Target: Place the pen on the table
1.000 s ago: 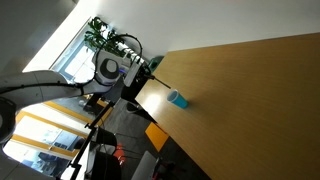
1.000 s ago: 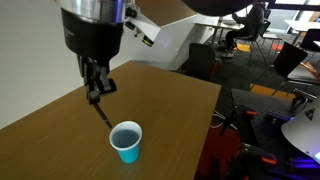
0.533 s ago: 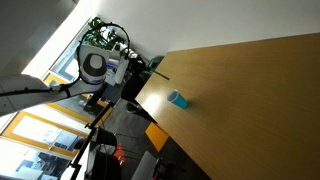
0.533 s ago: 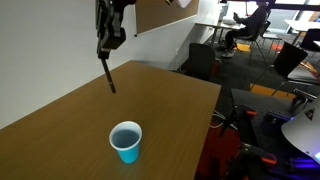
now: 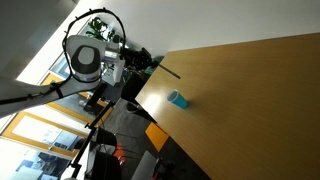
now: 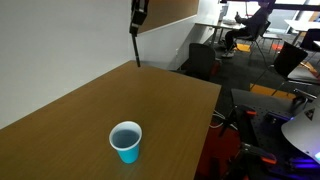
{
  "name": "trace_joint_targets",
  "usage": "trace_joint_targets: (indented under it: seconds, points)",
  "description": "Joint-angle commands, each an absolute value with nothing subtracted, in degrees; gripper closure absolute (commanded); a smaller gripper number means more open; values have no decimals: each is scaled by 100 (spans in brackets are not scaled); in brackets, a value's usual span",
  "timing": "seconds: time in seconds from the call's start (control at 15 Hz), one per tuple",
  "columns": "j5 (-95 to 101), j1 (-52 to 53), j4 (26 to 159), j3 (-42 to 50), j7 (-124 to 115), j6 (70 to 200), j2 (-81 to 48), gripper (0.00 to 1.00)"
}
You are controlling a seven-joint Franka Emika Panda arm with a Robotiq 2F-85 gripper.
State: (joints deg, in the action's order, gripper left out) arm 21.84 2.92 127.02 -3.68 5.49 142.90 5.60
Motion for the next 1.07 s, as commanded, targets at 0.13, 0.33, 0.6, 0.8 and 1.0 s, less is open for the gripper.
trace_joint_targets:
  seconds: [0.13, 0.33, 0.6, 0.8, 1.0]
  points:
    - [1906, -7, 12864, -74, 394, 13708, 645, 97]
    - [1769, -144, 12988, 95, 417, 13677, 613, 97]
    - [1618, -299, 13096, 297, 571, 13747, 456, 97]
    - [1415, -400, 13081, 446, 774, 13650, 330, 97]
    - [1118, -502, 12991, 601, 1198, 13617, 161, 97]
